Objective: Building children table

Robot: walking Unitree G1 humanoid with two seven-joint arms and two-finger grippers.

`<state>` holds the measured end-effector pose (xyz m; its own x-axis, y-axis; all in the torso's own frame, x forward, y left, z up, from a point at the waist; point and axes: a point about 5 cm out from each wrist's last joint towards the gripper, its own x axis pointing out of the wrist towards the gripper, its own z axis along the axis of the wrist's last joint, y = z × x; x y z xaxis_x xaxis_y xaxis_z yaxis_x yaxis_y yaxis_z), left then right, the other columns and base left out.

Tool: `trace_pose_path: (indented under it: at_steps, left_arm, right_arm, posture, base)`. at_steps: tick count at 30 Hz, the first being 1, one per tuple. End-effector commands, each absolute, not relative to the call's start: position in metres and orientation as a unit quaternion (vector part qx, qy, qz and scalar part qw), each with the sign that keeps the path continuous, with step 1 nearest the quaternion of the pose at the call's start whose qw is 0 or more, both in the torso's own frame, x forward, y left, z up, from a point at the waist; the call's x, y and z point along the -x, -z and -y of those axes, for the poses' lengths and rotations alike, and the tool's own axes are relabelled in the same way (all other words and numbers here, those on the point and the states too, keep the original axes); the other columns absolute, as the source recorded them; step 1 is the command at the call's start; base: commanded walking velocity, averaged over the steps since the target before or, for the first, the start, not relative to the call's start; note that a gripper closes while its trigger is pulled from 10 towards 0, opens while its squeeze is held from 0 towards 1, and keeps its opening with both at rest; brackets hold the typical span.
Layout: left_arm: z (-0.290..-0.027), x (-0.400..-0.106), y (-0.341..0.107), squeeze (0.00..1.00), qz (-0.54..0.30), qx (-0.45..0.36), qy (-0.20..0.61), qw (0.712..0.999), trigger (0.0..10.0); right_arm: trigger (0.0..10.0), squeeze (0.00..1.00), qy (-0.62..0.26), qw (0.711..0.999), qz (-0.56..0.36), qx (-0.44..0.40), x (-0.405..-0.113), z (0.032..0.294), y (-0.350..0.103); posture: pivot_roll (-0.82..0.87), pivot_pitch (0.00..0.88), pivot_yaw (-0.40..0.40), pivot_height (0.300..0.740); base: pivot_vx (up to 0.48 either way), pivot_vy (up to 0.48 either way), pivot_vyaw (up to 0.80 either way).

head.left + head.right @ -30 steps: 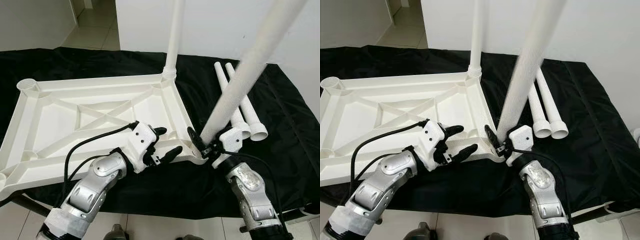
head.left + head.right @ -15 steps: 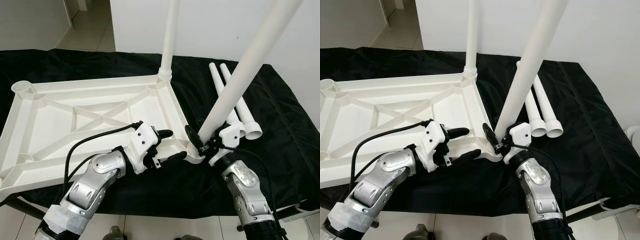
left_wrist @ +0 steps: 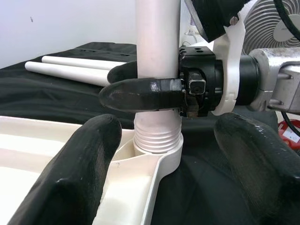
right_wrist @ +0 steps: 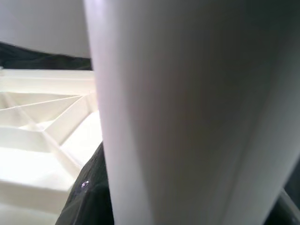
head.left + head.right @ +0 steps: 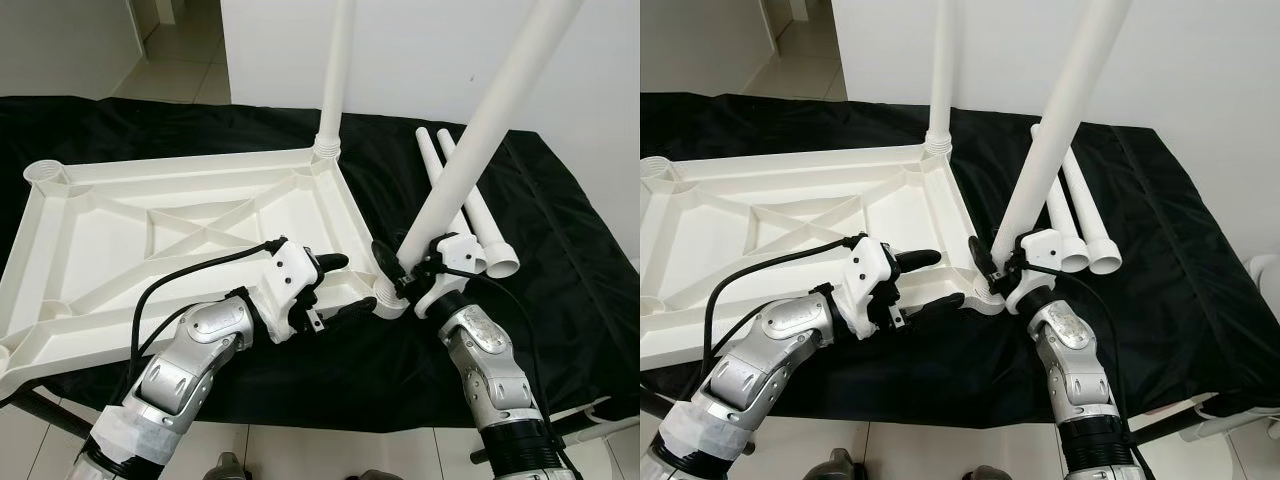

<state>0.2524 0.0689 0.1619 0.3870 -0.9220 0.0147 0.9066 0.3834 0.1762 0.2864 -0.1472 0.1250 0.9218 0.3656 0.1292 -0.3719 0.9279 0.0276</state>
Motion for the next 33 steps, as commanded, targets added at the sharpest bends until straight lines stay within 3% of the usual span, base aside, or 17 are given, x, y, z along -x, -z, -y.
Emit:
trace_pose_path:
  at_steps: [1, 8, 13, 20, 33]
  left_arm:
    - [-0.069, -0.253, -0.161, 0.0, 0.055, -0.077, 0.555, 0.827, 10.0]
    - [-0.068, -0.254, -0.162, 0.0, 0.057, -0.074, 0.55, 0.83, 10.0]
    - [-0.066, -0.255, -0.162, 0.0, 0.057, -0.071, 0.546, 0.833, 10.0]
    - [-0.065, -0.255, -0.162, 0.0, 0.058, -0.069, 0.546, 0.833, 10.0]
    - [-0.061, -0.257, -0.163, 0.0, 0.062, -0.065, 0.541, 0.836, 10.0]
  right_arm:
    - [10.0, 0.0, -0.135, 0.99, -0.011, -0.032, -0.28, 0.161, -0.092]
    - [10.0, 0.0, -0.044, 0.997, 0.019, -0.065, -0.279, 0.161, -0.096]
    - [10.0, 0.0, 0.074, 0.993, 0.035, -0.08, -0.289, 0.16, -0.106]
    - [10.0, 0.0, 0.141, 0.985, 0.042, -0.088, -0.295, 0.159, -0.11]
    - [10.0, 0.0, 0.16, 0.981, 0.051, -0.093, -0.3, 0.151, -0.114]
  posture:
    - [0.06, 0.041, -0.042, 0.74]
    - [0.06, 0.042, -0.043, 0.74]
    - [0.06, 0.046, -0.039, 0.74]
    - [0.05, 0.05, -0.036, 0.74]
    - [0.05, 0.045, -0.045, 0.74]
  base:
    - [0.0, 0.0, 0.0]
    - [0.0, 0.0, 0.0]
    - [0.0, 0.0, 0.0]
    - [0.0, 0.0, 0.0]
    - [0.0, 0.0, 0.0]
